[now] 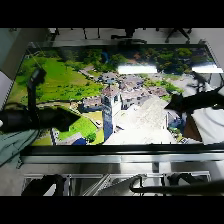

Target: Fold the shirts.

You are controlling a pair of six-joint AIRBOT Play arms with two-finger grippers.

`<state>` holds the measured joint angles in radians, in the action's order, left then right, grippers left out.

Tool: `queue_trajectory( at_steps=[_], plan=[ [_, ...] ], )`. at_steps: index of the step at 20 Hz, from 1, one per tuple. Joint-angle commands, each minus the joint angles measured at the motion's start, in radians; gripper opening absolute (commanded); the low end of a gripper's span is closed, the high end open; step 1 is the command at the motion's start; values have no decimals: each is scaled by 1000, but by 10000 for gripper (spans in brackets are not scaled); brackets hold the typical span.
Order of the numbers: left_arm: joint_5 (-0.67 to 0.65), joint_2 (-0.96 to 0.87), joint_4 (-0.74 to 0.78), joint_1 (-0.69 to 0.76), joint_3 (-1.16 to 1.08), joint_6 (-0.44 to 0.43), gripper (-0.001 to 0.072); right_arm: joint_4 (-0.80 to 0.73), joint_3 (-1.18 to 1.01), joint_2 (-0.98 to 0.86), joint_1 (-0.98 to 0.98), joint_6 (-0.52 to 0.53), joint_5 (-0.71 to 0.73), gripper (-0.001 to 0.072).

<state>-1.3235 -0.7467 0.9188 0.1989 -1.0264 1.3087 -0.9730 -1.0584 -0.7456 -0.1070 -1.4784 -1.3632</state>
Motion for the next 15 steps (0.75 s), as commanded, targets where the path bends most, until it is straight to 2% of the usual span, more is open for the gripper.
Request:
queue_trajectory(
  at_steps=[1, 4, 7, 15],
  plan=[
    [25, 143, -3, 0, 246, 39, 18, -95, 206, 140, 236, -11, 116, 21],
    [37, 215, -3, 0, 323, 39, 19, -85, 282, 201, 259, -10, 170, 22],
    [49, 263, -3, 0, 373, 39, 18, -81, 291, 207, 258, -14, 121, 22],
    [105, 386, -2, 0, 465, 72, 19, -81, 291, 205, 258, -14, 117, 22]
  ],
)
